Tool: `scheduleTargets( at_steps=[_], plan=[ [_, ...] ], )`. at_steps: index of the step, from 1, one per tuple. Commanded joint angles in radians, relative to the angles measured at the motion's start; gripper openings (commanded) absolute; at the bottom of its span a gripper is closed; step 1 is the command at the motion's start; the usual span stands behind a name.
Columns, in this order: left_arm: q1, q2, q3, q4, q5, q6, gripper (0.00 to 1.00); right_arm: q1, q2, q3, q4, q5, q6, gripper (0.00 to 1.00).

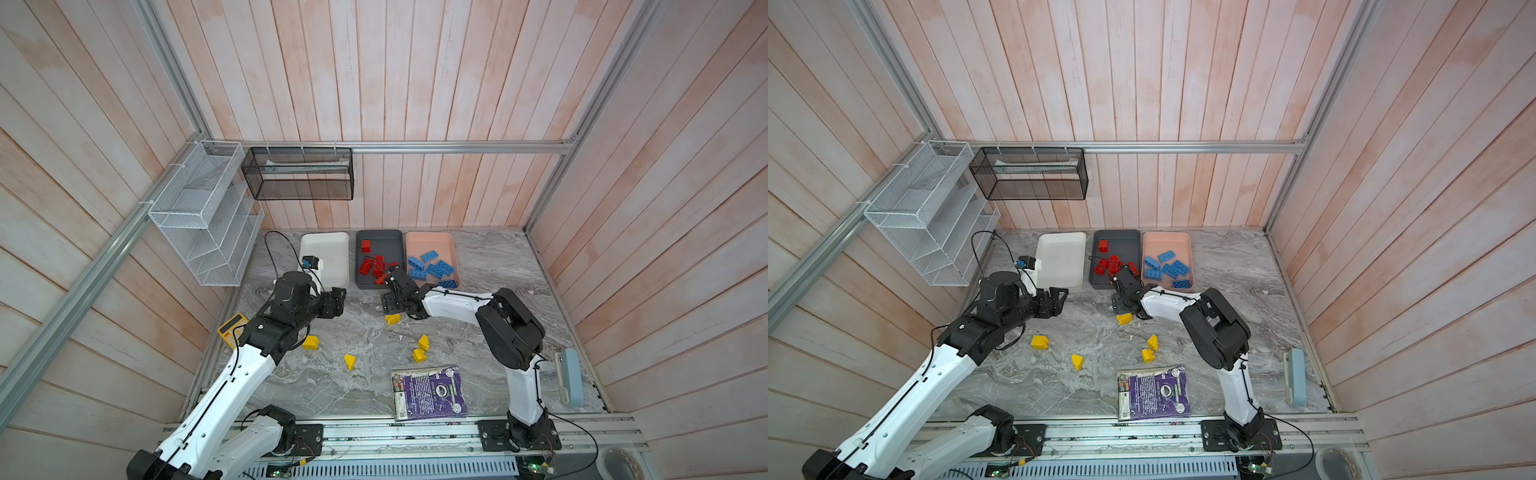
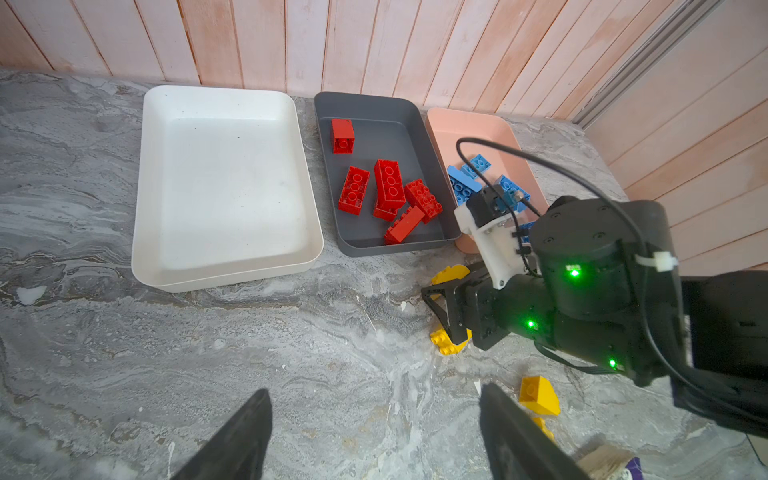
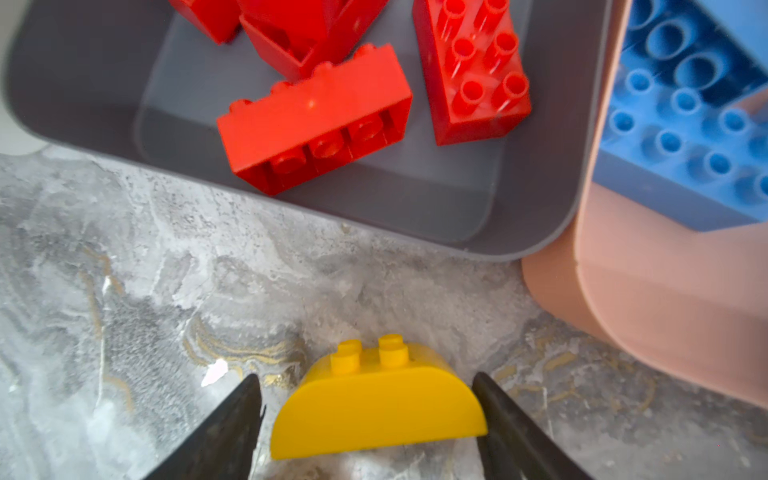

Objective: Sort the legos into containers by color
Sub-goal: 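Carry the yellow brick into the white tray and open the right gripper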

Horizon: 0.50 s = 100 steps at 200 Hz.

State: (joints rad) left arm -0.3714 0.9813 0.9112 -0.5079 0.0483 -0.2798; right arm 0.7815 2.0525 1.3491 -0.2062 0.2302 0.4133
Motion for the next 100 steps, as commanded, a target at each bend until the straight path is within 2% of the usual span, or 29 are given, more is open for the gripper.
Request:
scheduleTargets(
  at_steps=[1,75,100],
  plan=[
    [0.006,0.004,-0.015,0.015,0.003,0.019,0.8,0.006,0.027,0.031,-0.033,0.001,-0.017,0.77],
    [0.006,0.006,-0.018,0.013,-0.005,0.02,0.8,0.014,-0.004,0.013,-0.023,0.005,-0.021,0.68],
    [0.006,-0.017,-0.019,0.013,-0.048,0.012,0.8,0.016,-0.03,0.008,-0.019,-0.008,-0.022,0.66]
  ],
)
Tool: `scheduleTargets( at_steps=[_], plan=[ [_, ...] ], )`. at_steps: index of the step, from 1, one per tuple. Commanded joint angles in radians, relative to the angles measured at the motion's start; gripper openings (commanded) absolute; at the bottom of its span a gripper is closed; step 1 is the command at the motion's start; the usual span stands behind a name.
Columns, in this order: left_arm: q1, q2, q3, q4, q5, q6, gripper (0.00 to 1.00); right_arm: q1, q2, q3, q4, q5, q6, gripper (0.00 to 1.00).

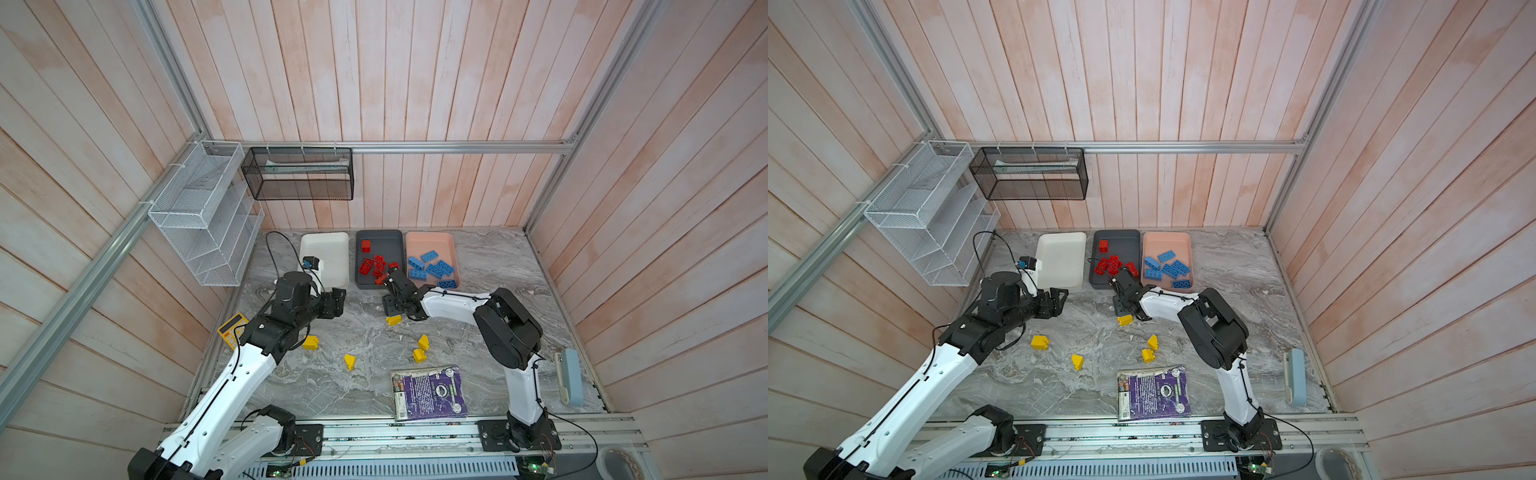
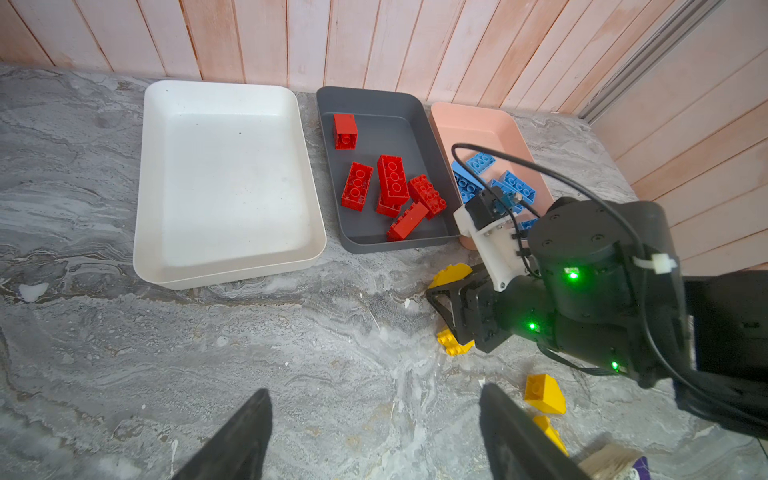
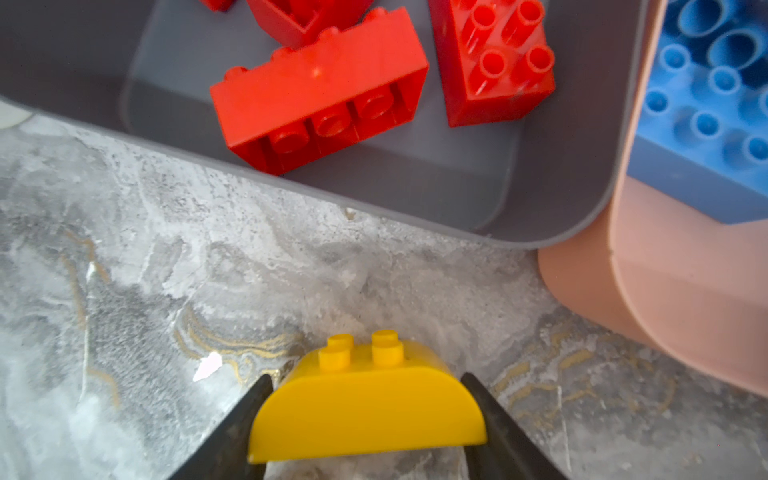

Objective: Sort the legos into containers by color
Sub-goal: 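Carry the yellow brick into the white tray and open the right gripper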

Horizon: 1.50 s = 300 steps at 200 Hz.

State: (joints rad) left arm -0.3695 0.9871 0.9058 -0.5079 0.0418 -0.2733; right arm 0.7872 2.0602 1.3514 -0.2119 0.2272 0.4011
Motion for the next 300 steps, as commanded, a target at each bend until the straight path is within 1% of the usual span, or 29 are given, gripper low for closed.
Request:
scheduleTargets(
  at_steps=[1,35,66,96,125,144,191,222,270,285,300],
  plan=[
    [0.004,-0.024,-0.014,0.013,-0.043,0.005,0.8,0.01,-0.039,0.005,-0.013,-0.006,-0.01,0.66],
    [0.011,-0.097,-0.029,0.033,-0.11,-0.015,0.8,0.019,-0.089,0.007,-0.003,-0.057,-0.014,0.66],
    [0.018,-0.191,-0.049,0.069,-0.156,-0.038,0.8,0.024,-0.134,-0.011,0.055,-0.152,-0.032,0.66],
    [0.022,-0.274,-0.077,0.102,-0.18,-0.051,0.8,0.026,-0.14,0.017,0.069,-0.229,-0.046,0.66],
    [0.022,-0.305,-0.082,0.111,-0.197,-0.056,0.8,0.028,-0.116,0.08,0.067,-0.324,-0.065,0.65],
    [0.024,-0.313,-0.085,0.113,-0.195,-0.061,0.8,0.033,-0.079,0.142,0.056,-0.364,-0.078,0.65],
    [0.023,-0.344,-0.096,0.123,-0.193,-0.071,0.8,0.04,0.031,0.326,0.022,-0.416,-0.096,0.65],
    [0.024,-0.366,-0.103,0.132,-0.203,-0.069,0.8,0.05,0.144,0.486,-0.006,-0.422,-0.116,0.65],
    [0.023,-0.368,-0.105,0.132,-0.203,-0.061,0.8,0.073,0.368,0.807,-0.084,-0.422,-0.133,0.65],
    [0.024,-0.366,-0.104,0.129,-0.206,-0.059,0.8,0.075,0.426,0.882,-0.097,-0.42,-0.123,0.65],
    [0.024,-0.363,-0.107,0.13,-0.202,-0.059,0.8,0.075,0.462,0.924,-0.095,-0.416,-0.114,0.65]
  ],
)
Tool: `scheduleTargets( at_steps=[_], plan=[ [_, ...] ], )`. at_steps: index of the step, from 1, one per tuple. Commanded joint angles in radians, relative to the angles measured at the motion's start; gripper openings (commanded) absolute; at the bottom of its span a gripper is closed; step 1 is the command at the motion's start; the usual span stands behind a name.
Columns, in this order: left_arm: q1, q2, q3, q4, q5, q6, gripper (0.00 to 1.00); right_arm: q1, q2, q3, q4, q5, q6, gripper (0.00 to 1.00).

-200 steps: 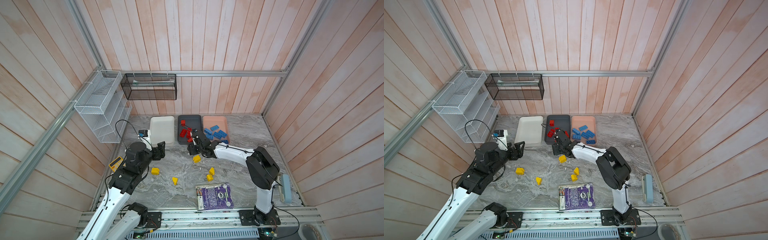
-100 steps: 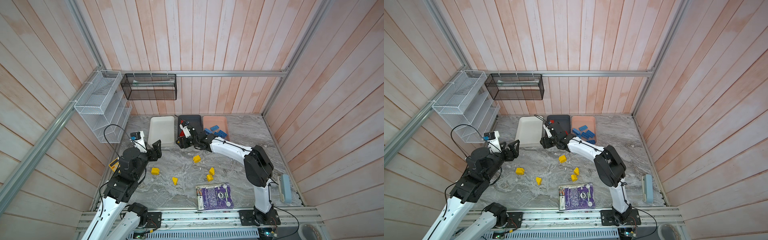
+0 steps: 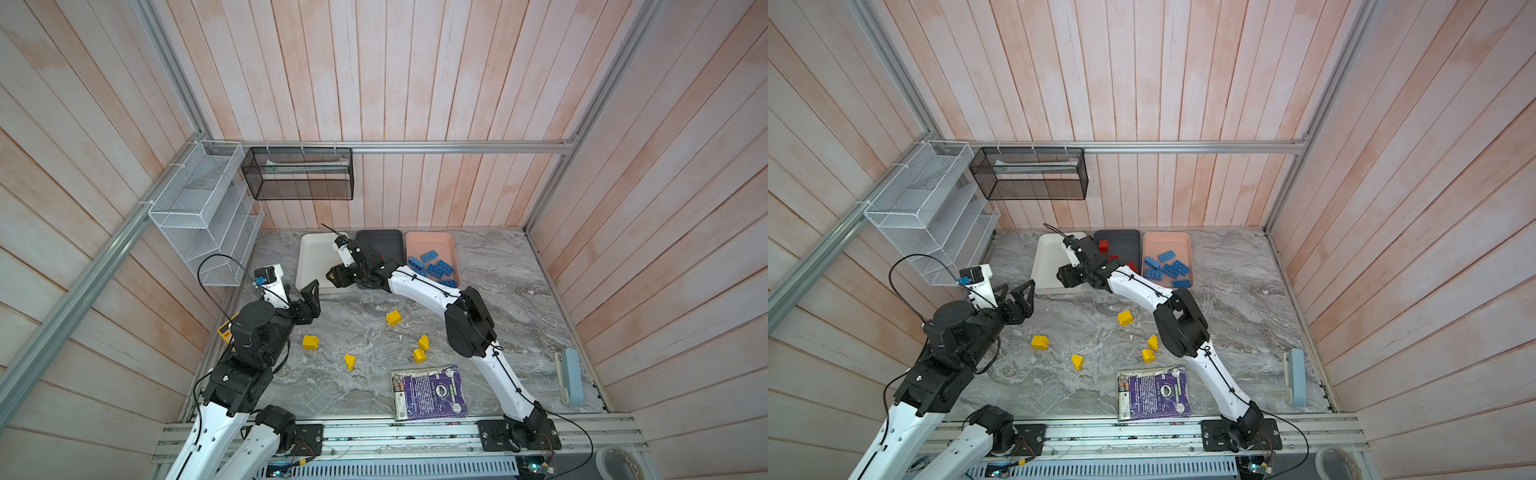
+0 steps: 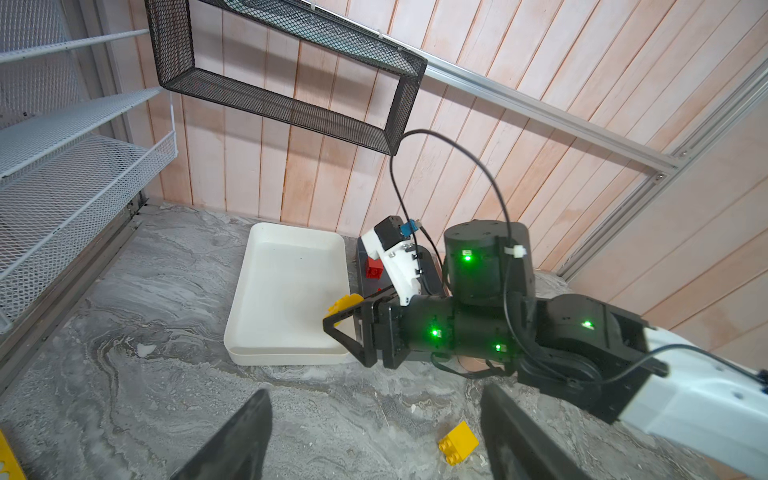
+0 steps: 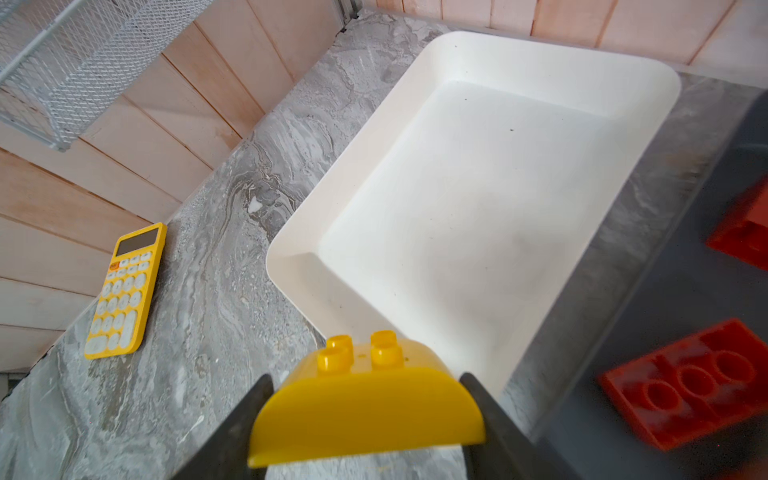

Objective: Sort the legos into containers by color
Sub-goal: 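Carry the yellow brick into the white tray and open the right gripper, then withdraw the right gripper while the left gripper reaches toward the yellow bricks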

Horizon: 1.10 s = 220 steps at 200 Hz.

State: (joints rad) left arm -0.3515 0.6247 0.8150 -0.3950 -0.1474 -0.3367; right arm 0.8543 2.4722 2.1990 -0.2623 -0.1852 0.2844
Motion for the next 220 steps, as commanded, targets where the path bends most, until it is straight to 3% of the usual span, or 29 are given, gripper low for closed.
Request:
scheduleTargets(
  at_steps=[1,80,123,142,189,220],
  plan=[
    [0.005,0.0,-0.016,0.017,-0.011,0.004,0.8,0.008,0.052,0.078,-0.045,-0.003,0.003,0.65],
    [0.005,0.03,-0.013,0.016,0.035,0.001,0.8,0.007,0.075,0.118,-0.02,0.022,-0.008,0.81],
    [0.004,0.07,-0.006,0.008,0.083,-0.008,0.79,0.006,-0.001,0.068,-0.025,0.086,-0.019,0.83],
    [-0.004,0.123,0.023,-0.035,0.111,-0.011,0.79,0.006,-0.1,-0.053,-0.01,0.128,-0.02,0.83],
    [-0.031,0.189,0.058,-0.116,0.246,-0.051,0.78,-0.042,-0.475,-0.608,0.215,0.129,0.025,0.84],
    [-0.21,0.228,0.039,-0.193,0.092,-0.114,0.77,-0.106,-0.694,-0.899,0.314,0.143,0.1,0.84]
  ],
)
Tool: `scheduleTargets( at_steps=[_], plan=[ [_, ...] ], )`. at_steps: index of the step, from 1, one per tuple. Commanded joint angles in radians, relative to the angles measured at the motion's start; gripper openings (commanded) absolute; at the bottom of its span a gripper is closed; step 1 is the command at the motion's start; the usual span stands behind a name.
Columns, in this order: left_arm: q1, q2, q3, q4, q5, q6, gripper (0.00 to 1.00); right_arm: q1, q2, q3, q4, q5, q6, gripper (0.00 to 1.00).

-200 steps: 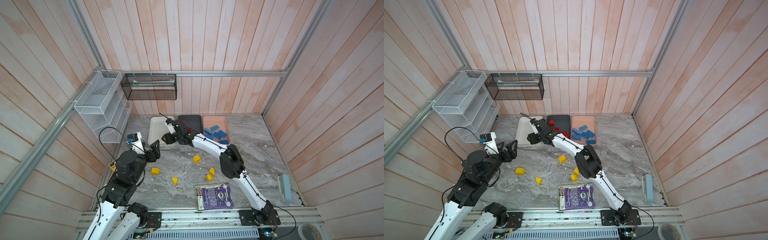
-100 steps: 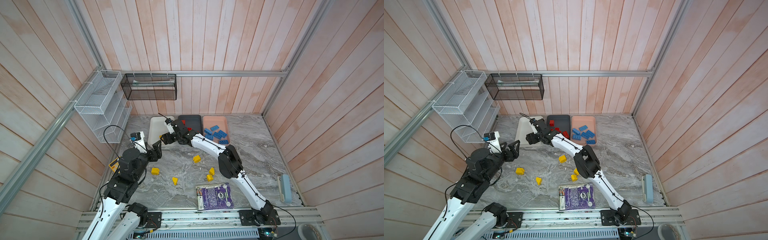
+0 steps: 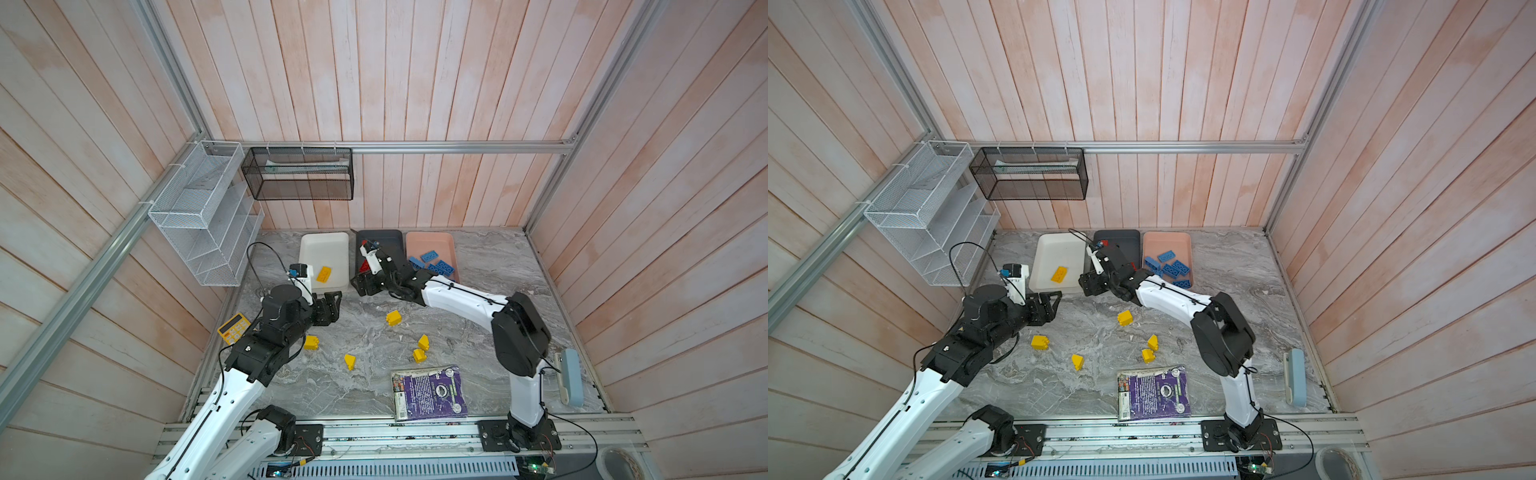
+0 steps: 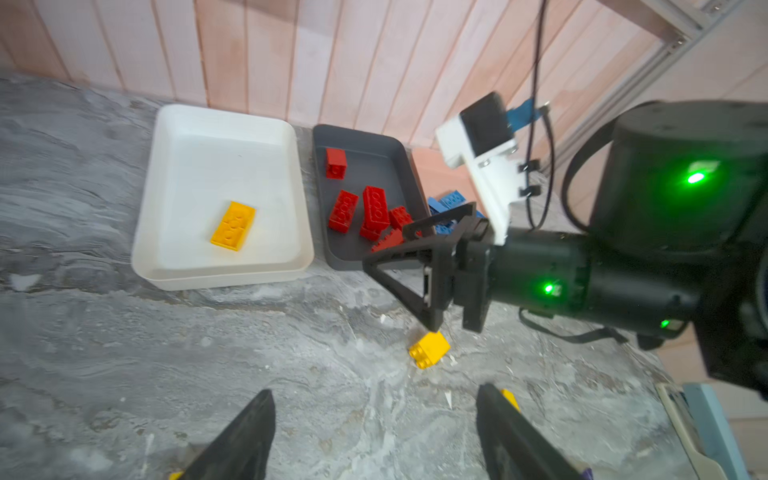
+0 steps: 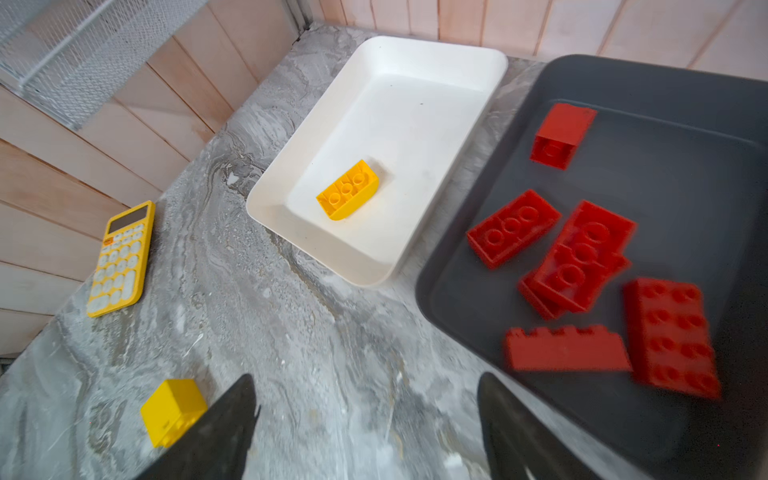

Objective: Sort the legos into containers by color
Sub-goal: 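Withdraw the right gripper while the left gripper reaches toward the yellow bricks, then lower the left gripper onto a small yellow brick and grasp it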

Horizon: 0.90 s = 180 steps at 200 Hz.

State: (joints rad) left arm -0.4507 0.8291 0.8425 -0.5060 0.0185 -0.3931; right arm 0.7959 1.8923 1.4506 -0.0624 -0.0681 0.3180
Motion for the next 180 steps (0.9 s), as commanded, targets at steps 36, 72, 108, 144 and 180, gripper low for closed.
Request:
scheduleTargets(
  at_steps=[36,72,108,144,180],
  plan=[
    [-0.285,0.071,-0.056,-0.162,-0.23,-0.203,0.77,-0.092,-0.343,-0.393,0.139,0.137,0.113,0.84],
    [-0.388,0.134,-0.125,-0.212,-0.28,-0.321,0.76,-0.091,-0.534,-0.563,0.157,0.27,0.139,0.84],
    [-0.432,0.177,-0.181,-0.184,-0.25,-0.383,0.76,-0.092,-0.671,-0.705,0.191,0.383,0.177,0.84],
    [-0.437,0.234,-0.244,-0.129,-0.205,-0.391,0.75,-0.092,-0.731,-0.791,0.221,0.441,0.185,0.84],
    [-0.438,0.316,-0.26,-0.068,-0.215,-0.373,0.72,-0.092,-0.751,-0.822,0.257,0.455,0.184,0.84]
  ],
)
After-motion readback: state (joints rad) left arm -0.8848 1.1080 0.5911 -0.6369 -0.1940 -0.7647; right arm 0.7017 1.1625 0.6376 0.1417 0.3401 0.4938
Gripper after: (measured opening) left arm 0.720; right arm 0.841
